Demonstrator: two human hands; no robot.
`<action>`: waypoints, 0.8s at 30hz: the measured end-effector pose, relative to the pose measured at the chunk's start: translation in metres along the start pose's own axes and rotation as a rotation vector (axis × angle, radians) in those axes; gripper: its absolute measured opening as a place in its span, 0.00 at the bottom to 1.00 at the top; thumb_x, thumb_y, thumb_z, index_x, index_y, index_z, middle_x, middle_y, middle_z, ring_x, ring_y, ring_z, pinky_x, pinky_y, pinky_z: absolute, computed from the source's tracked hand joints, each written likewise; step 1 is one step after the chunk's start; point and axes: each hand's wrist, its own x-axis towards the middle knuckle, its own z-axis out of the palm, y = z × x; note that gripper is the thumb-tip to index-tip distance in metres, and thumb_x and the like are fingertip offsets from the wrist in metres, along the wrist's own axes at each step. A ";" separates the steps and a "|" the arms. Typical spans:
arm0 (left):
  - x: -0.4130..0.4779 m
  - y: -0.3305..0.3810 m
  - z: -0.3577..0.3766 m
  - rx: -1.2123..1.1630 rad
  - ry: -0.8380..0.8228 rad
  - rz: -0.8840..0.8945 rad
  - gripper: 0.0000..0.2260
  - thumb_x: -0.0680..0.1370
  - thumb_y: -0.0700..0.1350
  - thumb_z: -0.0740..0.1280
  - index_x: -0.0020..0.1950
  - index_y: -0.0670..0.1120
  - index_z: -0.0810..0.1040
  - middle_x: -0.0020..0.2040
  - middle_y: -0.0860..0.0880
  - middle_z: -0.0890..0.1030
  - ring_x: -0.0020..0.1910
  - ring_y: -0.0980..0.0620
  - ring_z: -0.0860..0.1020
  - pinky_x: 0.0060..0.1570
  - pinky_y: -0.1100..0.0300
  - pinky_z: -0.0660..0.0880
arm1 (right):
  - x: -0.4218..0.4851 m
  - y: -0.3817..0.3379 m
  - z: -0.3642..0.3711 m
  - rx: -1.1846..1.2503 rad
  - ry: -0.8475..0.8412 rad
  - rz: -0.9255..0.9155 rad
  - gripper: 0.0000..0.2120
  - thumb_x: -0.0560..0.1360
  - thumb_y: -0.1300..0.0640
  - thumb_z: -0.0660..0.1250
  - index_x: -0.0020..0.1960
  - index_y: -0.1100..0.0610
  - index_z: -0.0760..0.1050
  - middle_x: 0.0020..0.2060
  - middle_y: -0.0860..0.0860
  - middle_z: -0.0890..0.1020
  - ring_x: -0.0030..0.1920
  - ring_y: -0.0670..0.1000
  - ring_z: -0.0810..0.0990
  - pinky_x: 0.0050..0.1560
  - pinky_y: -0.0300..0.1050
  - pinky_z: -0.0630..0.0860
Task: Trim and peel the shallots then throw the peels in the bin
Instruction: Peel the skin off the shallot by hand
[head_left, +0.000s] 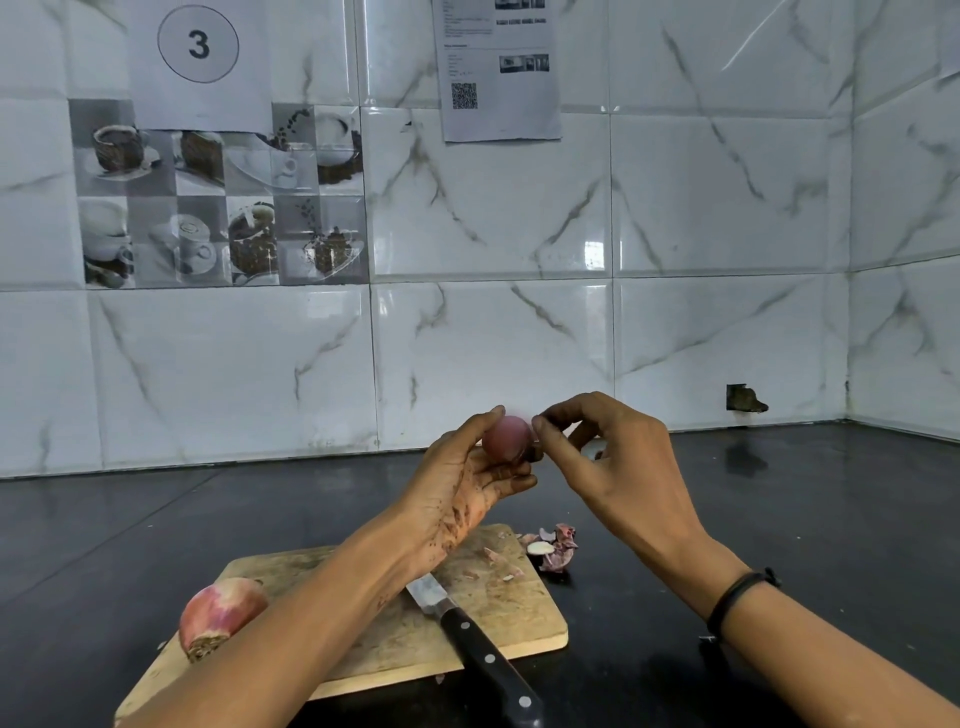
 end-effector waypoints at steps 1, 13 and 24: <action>0.000 0.000 -0.001 -0.001 0.003 -0.001 0.13 0.78 0.46 0.68 0.54 0.37 0.77 0.48 0.35 0.83 0.49 0.42 0.81 0.45 0.54 0.82 | 0.000 0.000 0.000 0.038 -0.015 0.025 0.07 0.78 0.48 0.70 0.54 0.49 0.81 0.46 0.40 0.83 0.43 0.41 0.81 0.41 0.29 0.73; 0.008 -0.005 -0.012 0.101 0.157 0.114 0.16 0.79 0.48 0.68 0.51 0.34 0.81 0.47 0.37 0.86 0.46 0.45 0.86 0.50 0.57 0.83 | -0.001 0.001 0.004 0.097 -0.096 0.101 0.07 0.81 0.48 0.67 0.53 0.48 0.83 0.39 0.42 0.85 0.41 0.39 0.83 0.38 0.32 0.75; 0.007 -0.006 -0.013 0.333 0.090 0.189 0.13 0.73 0.46 0.74 0.56 0.42 0.85 0.51 0.45 0.87 0.56 0.50 0.84 0.52 0.58 0.81 | 0.000 0.000 0.000 0.226 -0.120 0.189 0.07 0.80 0.45 0.68 0.52 0.46 0.83 0.37 0.44 0.86 0.38 0.43 0.83 0.35 0.41 0.79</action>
